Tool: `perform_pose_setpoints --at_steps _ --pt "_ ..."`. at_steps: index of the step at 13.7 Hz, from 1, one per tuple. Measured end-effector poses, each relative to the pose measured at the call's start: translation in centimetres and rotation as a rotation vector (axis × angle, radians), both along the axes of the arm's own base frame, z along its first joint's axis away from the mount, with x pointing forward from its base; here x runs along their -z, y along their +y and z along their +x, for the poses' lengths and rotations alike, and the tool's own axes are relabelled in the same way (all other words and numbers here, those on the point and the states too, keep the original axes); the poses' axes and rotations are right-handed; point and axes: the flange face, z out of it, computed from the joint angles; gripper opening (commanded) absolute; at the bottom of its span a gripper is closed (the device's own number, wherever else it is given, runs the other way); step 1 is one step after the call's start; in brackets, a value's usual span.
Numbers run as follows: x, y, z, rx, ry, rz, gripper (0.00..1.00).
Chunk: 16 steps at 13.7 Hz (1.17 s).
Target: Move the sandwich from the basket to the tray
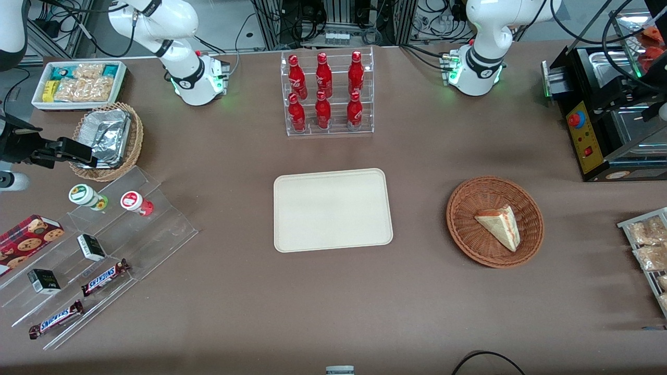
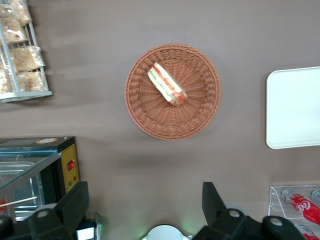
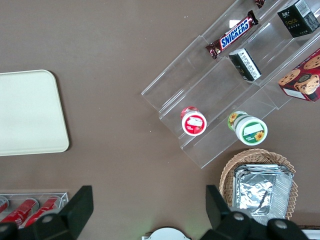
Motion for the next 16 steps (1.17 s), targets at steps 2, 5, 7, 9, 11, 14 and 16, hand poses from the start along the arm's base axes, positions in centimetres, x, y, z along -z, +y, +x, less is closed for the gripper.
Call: perform_pose_setpoints --at_steps 2,5,7,9,11,14,16 --pt "0.0 0.0 0.0 0.004 0.0 -0.015 1.0" --pt "0.5 0.0 0.1 0.005 0.003 -0.015 1.0" --pt "2.4 0.1 0.9 0.004 -0.008 -0.015 1.0" --pt "5.8 0.1 2.0 0.002 -0.022 -0.015 1.0" --pt "9.7 0.2 2.7 -0.018 -0.044 -0.015 1.0" --pt "15.9 0.2 3.3 -0.101 -0.096 -0.016 1.0" --pt "19.9 0.3 3.1 -0.155 -0.125 -0.018 1.0"
